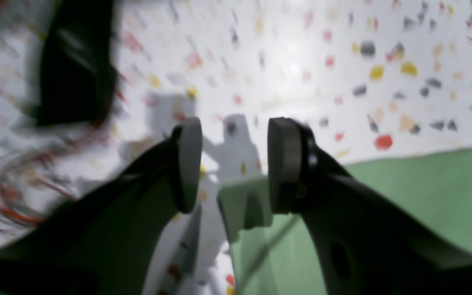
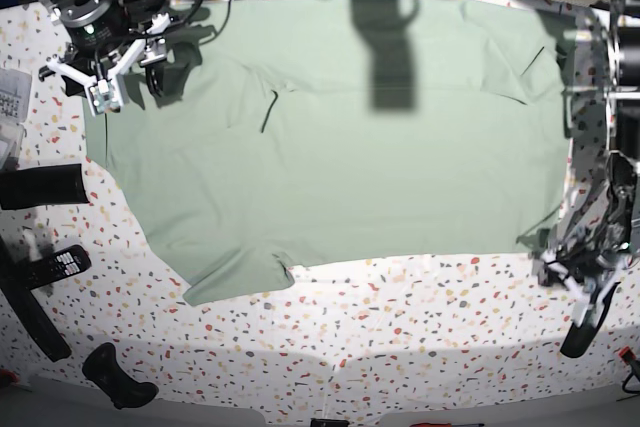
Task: Fold the T-shirt properly
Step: 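Release the shirt and move the left gripper to the shirt's side edge, then move the right gripper to the shirt's hem corner and grasp it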
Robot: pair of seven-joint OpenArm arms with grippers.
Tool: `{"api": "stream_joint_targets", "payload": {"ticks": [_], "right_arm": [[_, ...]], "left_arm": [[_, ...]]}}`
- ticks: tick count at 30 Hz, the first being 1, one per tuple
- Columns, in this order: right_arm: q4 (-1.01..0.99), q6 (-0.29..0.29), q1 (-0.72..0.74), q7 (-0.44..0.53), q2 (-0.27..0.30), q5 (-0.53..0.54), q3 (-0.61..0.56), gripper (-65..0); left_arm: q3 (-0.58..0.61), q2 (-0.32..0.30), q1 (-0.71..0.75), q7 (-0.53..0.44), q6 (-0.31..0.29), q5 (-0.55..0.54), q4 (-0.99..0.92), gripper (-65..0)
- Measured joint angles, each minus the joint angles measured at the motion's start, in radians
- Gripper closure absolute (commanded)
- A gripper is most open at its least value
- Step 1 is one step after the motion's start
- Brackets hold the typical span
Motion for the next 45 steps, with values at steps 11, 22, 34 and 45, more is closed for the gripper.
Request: {"api": "stream_joint_targets", "payload": {"ticks": [11,22,34,45], "right_arm": [[0.000,0.000,0.000,-0.023,0.000,0.001,0.000,-32.7],[0.000,0.000,0.002,-0.023,0.000,0.001,0.000,-32.7],[0.000,0.000,0.033,-0.008,0.000,0.085,0.000,-32.7],[0.000,-0.031,0.267,-0.025,-0.001,0.182,0.001,-32.7]], "left_arm": [[-0.001,-0.049,0.000,-0.229,-0.174,-0.107,-0.289,-24.1],[-0.001,-0.007,0.037,-0.258,-0.182,-0.119,-0.286,-24.1],[-0.003,0.000,0.037,-0.261,-0.178,-0.119,-0.285,-18.8],[-0.003,0.002,0.040,-0.262,-0.275,-0.202,-0.285,-18.4]]}}
